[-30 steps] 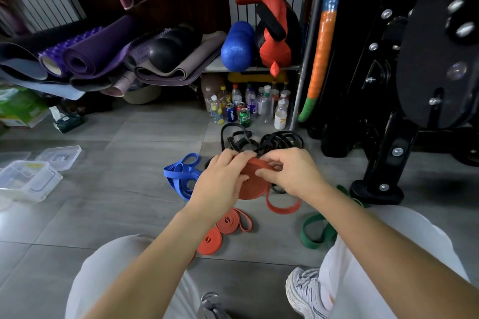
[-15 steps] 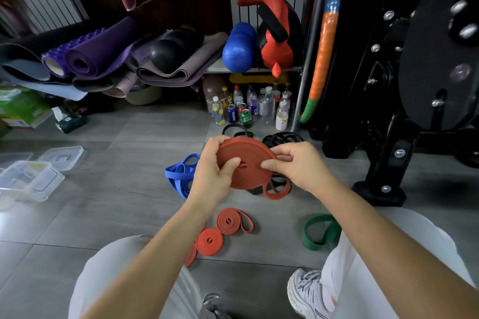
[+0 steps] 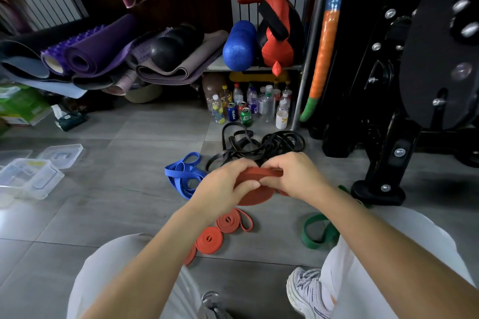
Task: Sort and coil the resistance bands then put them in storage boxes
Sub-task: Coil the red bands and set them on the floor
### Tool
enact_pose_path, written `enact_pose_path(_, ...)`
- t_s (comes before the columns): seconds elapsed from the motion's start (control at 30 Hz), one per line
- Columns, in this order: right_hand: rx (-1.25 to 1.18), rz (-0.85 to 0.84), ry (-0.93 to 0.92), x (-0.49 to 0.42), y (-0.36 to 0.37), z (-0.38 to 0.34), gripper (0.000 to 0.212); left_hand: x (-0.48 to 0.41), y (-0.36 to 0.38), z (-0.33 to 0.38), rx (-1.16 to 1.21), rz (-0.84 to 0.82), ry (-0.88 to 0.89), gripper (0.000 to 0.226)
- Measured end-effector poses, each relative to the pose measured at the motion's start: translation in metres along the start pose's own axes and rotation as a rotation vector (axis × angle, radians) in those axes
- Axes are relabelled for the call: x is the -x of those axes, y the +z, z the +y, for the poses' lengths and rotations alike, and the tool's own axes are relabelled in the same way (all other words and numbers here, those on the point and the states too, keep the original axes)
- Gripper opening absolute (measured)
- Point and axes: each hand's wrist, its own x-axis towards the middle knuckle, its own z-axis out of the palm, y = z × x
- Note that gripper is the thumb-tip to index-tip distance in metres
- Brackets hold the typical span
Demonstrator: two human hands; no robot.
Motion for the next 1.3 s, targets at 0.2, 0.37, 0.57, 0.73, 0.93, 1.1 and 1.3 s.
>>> enact_pose_path(0.2, -0.004, -0.028, -0.034, 0.001, -0.003, -0.002, 0.012, -0.002, 0.0, -0.001, 0.053, -0.009, -0.043, 0.02)
enact_pose_path(0.37, -0.012, -0.01, -0.04, 0.001, -0.001, 0.001, 0.013, -0.002, -0.003, 0.0, 0.09, -0.005, -0.041, 0.017)
enact_pose_path(0.57, -0.064, -0.004, -0.027, 0.0, 0.001, 0.002, 0.013, 0.001, 0.001, 0.001, 0.008, -0.068, -0.006, 0.025)
enact_pose_path(0.73, -0.452, 0.012, 0.082, -0.002, -0.005, 0.0, 0.028, -0.004, -0.007, 0.0, 0.12, 0.057, -0.074, 0.025)
enact_pose_path(0.93, -0.771, 0.117, 0.096, -0.003, -0.019, 0.002, 0.021, -0.006, -0.02, -0.001, 0.368, 0.158, -0.176, 0.021)
enact_pose_path(1.1, -0.839, 0.177, 0.052, -0.002, -0.02, 0.002, 0.019, -0.005, -0.024, 0.003, 0.511, 0.239, -0.192, 0.026)
enact_pose_path(1.3, -0.804, 0.249, -0.018, -0.001, -0.014, -0.003, 0.04, -0.003, -0.024, 0.001, 0.617, 0.309, -0.215, 0.026)
